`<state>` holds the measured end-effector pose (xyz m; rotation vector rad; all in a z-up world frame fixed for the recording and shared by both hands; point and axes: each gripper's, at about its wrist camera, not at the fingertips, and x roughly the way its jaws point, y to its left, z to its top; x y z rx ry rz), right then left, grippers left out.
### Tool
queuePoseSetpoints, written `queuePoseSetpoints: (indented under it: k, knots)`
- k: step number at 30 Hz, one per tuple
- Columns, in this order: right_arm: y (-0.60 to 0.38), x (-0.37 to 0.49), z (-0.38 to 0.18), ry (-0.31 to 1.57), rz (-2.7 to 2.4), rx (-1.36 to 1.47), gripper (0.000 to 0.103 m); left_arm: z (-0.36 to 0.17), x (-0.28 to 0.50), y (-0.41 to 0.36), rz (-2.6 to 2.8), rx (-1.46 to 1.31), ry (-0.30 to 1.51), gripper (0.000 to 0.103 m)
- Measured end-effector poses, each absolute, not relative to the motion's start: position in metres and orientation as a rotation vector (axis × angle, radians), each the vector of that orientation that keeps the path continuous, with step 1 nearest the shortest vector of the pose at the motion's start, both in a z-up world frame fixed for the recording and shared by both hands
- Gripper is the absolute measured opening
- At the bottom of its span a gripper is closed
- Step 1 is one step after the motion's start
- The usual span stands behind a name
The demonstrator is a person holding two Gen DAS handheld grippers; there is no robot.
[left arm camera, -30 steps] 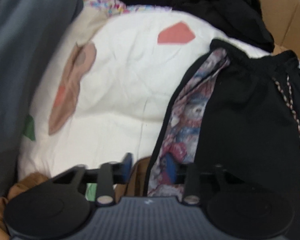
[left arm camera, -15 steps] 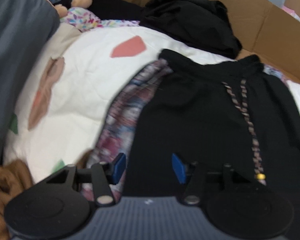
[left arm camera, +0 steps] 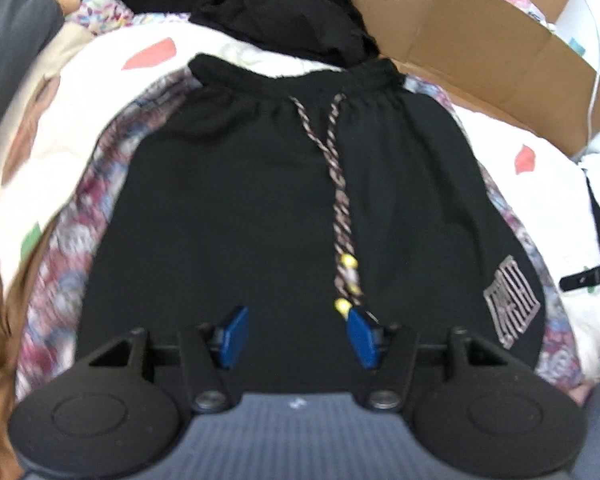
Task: Fold clothes
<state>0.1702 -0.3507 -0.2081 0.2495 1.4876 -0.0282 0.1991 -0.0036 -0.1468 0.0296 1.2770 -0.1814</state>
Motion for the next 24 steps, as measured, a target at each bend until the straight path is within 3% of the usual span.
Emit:
queuePoseSetpoints:
  k: [11,20,22,23,24]
  knots:
    - [-0.351,0.135,-0.212,1.534,-0.052,0.251,0.050,-0.139,0.159,-0.036,-0.123,-0.044,1.330,0.058]
    - [-0.354,0.119,-0.225,1.557,-0.106,0.289,0.048,-0.151,0.132,-0.078,-0.186,0.000,1.360,0.067]
    - [-0.357,0.116,-0.229,1.560,-0.106,0.303,0.035,-0.152,0.130,-0.082,-0.196,0.001,1.362,0.067]
    - [-0.357,0.115,-0.230,1.564,-0.100,0.308,0.019,-0.151,0.130,-0.084,-0.202,0.003,1.362,0.068]
    - [-0.357,0.114,-0.231,1.570,-0.094,0.310,0.011,-0.151,0.130,-0.086,-0.205,0.011,1.360,0.069]
